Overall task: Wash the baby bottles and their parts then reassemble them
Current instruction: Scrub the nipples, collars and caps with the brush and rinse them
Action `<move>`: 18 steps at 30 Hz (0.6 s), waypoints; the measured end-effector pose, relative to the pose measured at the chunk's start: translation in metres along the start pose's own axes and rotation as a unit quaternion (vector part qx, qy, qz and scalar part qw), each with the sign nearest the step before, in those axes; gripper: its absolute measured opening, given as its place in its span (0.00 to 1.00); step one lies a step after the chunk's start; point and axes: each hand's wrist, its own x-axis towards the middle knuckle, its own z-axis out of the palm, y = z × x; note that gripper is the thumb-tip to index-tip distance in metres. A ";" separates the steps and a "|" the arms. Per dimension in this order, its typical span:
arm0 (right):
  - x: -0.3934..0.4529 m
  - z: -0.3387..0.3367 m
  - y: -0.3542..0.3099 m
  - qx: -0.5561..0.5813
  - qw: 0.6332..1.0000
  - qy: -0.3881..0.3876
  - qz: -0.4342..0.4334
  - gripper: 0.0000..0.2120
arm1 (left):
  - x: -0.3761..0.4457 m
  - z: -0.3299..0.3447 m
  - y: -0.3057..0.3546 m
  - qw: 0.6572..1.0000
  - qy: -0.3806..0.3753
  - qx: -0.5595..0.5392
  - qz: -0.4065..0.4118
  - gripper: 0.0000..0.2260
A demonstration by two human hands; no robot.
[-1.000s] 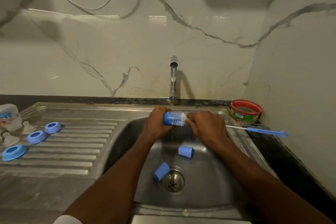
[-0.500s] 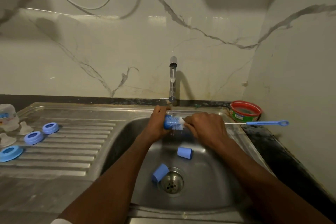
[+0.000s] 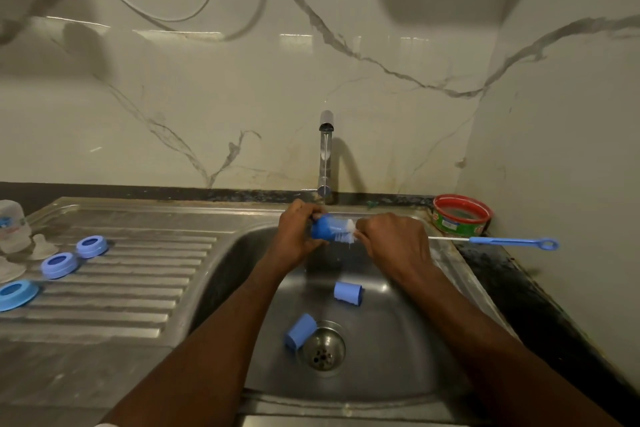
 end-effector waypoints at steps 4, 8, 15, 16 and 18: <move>-0.001 0.001 -0.008 -0.027 0.996 0.040 -0.070 0.11 | -0.002 0.004 -0.006 0.998 -0.002 0.008 -0.059 0.33; -0.003 0.000 -0.010 -0.005 0.998 0.053 -0.021 0.10 | -0.006 0.005 -0.004 0.998 -0.016 -0.035 -0.044 0.20; -0.003 0.000 -0.005 0.007 0.998 0.008 0.067 0.10 | -0.007 0.000 -0.001 0.996 -0.079 -0.026 0.026 0.22; -0.002 -0.003 -0.007 -0.006 0.998 0.004 0.063 0.11 | -0.005 -0.004 -0.003 0.998 -0.062 -0.001 0.030 0.23; 0.000 -0.007 -0.014 -0.011 0.999 -0.009 0.047 0.12 | -0.003 -0.008 -0.006 0.998 -0.026 0.047 0.027 0.24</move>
